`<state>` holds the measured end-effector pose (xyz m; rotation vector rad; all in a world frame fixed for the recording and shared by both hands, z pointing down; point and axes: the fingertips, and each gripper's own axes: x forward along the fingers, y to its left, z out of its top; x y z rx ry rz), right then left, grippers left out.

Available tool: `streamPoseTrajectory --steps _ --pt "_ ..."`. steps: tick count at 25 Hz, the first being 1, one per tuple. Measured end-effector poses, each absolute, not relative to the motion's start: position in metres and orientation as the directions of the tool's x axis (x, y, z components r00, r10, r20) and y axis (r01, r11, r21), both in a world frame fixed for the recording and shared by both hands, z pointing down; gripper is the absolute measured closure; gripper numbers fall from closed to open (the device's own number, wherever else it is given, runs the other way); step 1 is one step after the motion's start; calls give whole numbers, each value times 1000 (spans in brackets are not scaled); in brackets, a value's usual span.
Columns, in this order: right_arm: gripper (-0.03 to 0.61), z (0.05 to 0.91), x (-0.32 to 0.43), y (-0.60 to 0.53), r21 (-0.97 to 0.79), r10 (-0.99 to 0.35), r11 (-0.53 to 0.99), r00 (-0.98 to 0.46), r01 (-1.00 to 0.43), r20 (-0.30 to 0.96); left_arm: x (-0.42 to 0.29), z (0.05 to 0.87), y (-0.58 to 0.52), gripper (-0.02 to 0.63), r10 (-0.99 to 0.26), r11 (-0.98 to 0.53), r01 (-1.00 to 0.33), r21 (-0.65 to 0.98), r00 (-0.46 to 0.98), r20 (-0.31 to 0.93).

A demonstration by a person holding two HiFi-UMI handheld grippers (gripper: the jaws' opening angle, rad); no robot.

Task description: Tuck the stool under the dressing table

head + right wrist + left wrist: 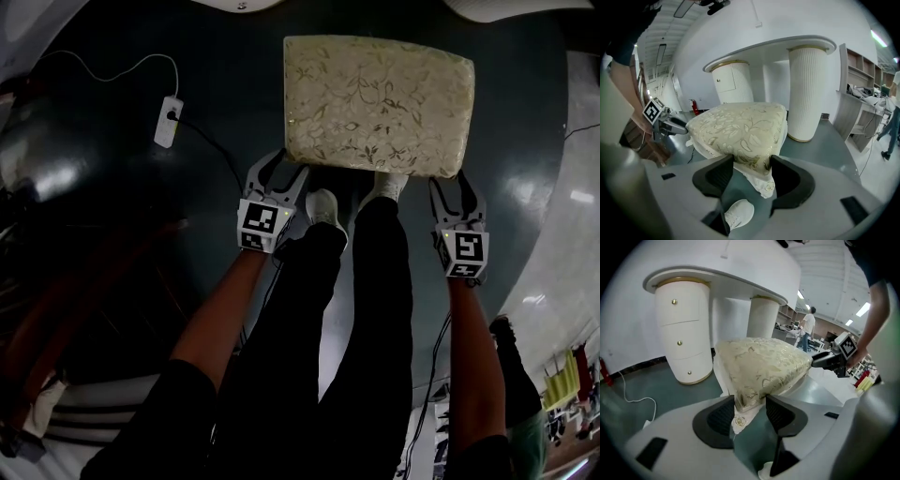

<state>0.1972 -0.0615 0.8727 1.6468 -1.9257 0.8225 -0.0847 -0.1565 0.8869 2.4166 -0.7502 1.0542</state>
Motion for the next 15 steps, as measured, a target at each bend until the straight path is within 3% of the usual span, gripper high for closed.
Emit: streamPoseTrajectory --steps 15 --pt "337 877 198 -61 -148 -670 110 -184 -983 719 -83 888 -158 408 -373 -707 -698 112 503 780"
